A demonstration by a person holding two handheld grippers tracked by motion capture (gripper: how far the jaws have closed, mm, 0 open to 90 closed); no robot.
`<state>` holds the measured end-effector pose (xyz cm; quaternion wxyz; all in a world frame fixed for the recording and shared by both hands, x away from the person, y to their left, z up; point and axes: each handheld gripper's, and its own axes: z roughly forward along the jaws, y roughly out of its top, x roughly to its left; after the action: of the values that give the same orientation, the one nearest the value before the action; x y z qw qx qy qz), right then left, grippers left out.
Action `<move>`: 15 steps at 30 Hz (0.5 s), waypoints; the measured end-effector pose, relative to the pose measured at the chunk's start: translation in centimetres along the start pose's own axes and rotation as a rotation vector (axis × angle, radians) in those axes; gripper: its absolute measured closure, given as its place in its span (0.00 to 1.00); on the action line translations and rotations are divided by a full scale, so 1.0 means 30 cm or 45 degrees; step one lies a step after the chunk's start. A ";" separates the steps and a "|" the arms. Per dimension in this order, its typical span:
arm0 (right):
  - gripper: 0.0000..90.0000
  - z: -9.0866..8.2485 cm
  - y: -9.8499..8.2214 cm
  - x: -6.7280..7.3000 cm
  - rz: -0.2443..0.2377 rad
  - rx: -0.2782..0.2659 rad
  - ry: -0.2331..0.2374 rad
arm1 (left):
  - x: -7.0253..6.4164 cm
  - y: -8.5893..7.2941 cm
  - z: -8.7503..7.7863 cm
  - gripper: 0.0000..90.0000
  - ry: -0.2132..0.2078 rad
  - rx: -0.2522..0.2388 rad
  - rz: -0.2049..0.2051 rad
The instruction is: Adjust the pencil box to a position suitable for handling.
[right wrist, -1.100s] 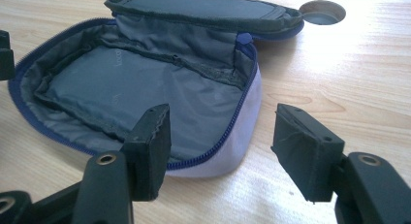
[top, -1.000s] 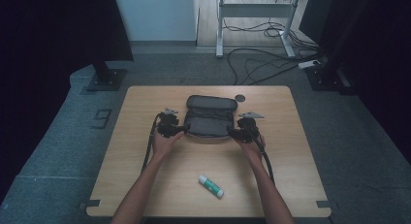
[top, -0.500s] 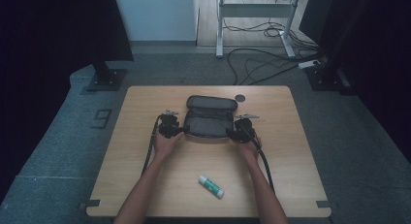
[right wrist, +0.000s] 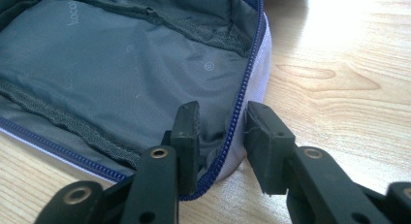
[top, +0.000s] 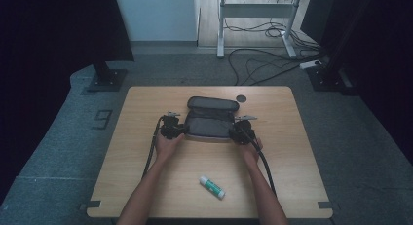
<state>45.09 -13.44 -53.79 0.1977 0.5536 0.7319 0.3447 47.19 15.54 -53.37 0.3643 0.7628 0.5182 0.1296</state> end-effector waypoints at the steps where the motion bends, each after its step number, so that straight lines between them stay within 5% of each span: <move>1: 0.73 0.000 0.000 0.000 0.000 0.000 0.000 | 0.000 0.000 0.000 0.76 0.000 0.000 0.000; 8: 0.88 -0.004 0.000 0.007 -0.024 -0.014 -0.037 | -0.005 0.002 -0.005 0.85 0.016 -0.001 0.012; 15: 0.93 -0.009 -0.001 0.012 -0.034 -0.031 -0.047 | -0.002 0.003 -0.007 0.92 0.001 -0.010 0.008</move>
<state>44.79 -13.18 -53.59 0.2224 0.5475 0.7313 0.3405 47.11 15.57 -53.14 0.3667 0.7630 0.5155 0.1330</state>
